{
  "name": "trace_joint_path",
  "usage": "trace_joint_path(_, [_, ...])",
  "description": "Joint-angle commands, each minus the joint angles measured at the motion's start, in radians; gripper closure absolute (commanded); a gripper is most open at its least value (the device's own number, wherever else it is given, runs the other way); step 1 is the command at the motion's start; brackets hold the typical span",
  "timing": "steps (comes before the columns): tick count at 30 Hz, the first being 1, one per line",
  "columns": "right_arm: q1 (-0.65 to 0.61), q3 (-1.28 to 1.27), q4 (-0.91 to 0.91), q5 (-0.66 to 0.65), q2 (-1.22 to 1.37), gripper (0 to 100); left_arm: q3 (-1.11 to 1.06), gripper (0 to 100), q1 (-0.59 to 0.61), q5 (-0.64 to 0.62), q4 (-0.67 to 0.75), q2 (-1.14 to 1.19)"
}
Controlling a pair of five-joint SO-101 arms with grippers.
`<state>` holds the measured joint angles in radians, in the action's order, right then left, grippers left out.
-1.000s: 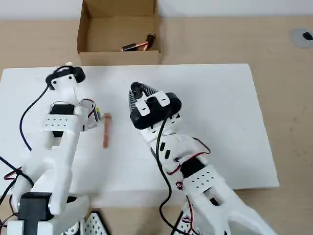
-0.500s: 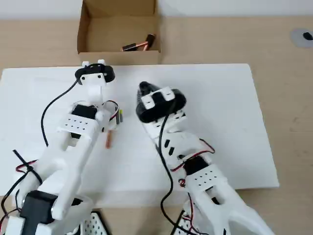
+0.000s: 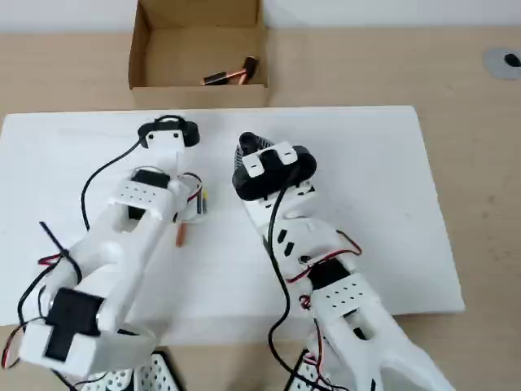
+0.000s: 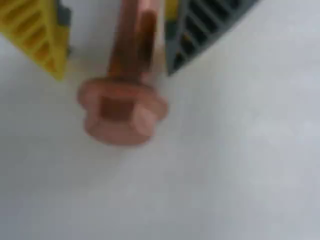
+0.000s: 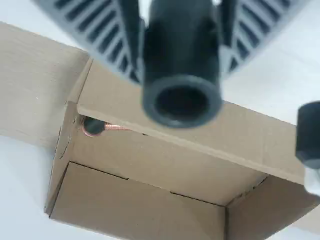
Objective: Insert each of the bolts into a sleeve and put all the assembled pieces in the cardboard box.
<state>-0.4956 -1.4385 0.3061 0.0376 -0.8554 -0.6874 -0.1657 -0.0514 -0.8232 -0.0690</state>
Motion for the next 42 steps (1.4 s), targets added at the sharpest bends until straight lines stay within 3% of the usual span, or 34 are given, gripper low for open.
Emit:
trace_joint_path(1, [0.019, 0.071, -0.002, 0.008, -0.033, 98.9, 0.068, 85, 0.049, 0.005, 0.014, 0.051])
trace_joint_path(9, [0.018, 0.071, -0.002, 0.008, -0.033, 98.9, 0.104, 99, 0.026, 0.071, 0.015, 0.056])
trace_joint_path(16, [0.018, 0.071, -0.002, 0.008, -0.033, 98.9, 0.104, 99, 0.029, 0.080, 0.012, 0.056])
trace_joint_path(23, [0.018, 0.070, -0.002, 0.008, -0.033, 98.9, 0.193, 99, 0.020, 0.080, -0.153, -0.015])
trace_joint_path(32, [0.018, 0.071, 0.003, 0.005, -0.033, 98.9, 0.164, 99, 0.018, 0.048, -0.190, -0.562])
trace_joint_path(42, [-0.024, 0.065, 0.000, 0.002, -0.186, 98.9, -0.163, 99, 0.018, 0.080, -0.187, -1.314])
